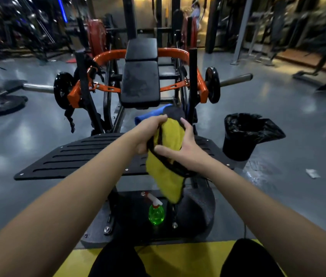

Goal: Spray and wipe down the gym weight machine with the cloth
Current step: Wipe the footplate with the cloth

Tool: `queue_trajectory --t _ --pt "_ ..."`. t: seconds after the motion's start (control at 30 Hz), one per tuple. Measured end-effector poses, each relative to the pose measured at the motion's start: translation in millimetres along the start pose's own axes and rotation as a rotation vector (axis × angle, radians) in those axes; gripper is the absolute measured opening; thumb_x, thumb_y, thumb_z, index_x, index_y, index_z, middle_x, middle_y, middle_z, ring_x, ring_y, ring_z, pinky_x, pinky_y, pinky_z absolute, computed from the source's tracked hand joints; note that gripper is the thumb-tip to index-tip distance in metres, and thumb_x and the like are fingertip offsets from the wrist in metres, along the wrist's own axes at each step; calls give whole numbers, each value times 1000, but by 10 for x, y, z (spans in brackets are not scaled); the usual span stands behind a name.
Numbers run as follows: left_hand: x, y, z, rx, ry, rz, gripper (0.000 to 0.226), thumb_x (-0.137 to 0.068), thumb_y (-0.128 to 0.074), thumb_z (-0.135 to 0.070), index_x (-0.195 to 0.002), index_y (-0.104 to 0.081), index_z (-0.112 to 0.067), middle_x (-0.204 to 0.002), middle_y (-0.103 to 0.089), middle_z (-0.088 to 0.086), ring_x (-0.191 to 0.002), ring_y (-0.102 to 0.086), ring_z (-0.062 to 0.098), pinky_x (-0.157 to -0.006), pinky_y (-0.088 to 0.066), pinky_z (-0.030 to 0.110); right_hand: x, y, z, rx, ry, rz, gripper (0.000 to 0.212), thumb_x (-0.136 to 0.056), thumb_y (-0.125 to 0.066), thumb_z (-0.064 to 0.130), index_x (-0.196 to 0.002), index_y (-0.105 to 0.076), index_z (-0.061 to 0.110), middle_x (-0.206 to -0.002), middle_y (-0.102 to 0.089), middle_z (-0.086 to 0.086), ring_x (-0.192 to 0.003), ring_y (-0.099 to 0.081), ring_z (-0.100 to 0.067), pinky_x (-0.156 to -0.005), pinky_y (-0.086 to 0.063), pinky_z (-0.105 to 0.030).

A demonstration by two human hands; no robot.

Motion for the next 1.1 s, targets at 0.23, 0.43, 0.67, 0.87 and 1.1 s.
queue_trajectory --t 0.23,0.43,0.67,0.87,1.1 --pt "96 212 -511 -1250 -53 136 58 -94 -46 -72 -116 -71 -24 -115 -71 -4 -101 -71 15 -99 -55 42 -182 322 -174 224 -1 -332 81 -81 -77 23 -148 -36 41 -140 -43 1 -117 -53 -22 -89 -45 -35" --pt "-322 1221 -975 -897 -94 -218 27 -101 -59 -30 -94 -72 -8 -83 -71 12 -65 -68 24 -58 -60 33 -331 254 -687 551 -394 -127 67 -74 -58 47 -139 -52 29 -136 -56 -8 -129 -48 -37 -102 -44 -41" --pt "-1309 231 -260 203 -25 -40 32 -94 -40 -32 -65 -46 -20 -57 -34 -4 -42 -28 9 -40 -18 15 -420 264 -786 652 -377 -293 66 -80 -64 62 -132 -54 23 -132 -55 -6 -128 -46 -33 -100 -43 -44" --pt "-1255 -294 -139 -1020 -284 -122 29 -91 -59 -33 -87 -68 -5 -80 -70 7 -76 -67 29 -70 -56 39 -552 311 -864 595 -377 -364 62 -81 -68 63 -126 -57 21 -129 -58 -6 -126 -48 -33 -97 -46 -44" --pt "-1027 -83 590 -1247 -335 -313 37 -102 -45 -51 -119 -51 -18 -123 -58 7 -117 -55 30 -92 -49 46 -702 319 -903 630 -316 -443 50 -90 -59 52 -125 -59 17 -134 -57 -5 -129 -45 -29 -105 -43 -44"
Point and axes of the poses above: each hand's wrist, its own x-axis away from the middle knuckle, its own y-axis out of the back of the hand, z = x × y, the point moved 6 cm from there along -x, towards the middle knuckle
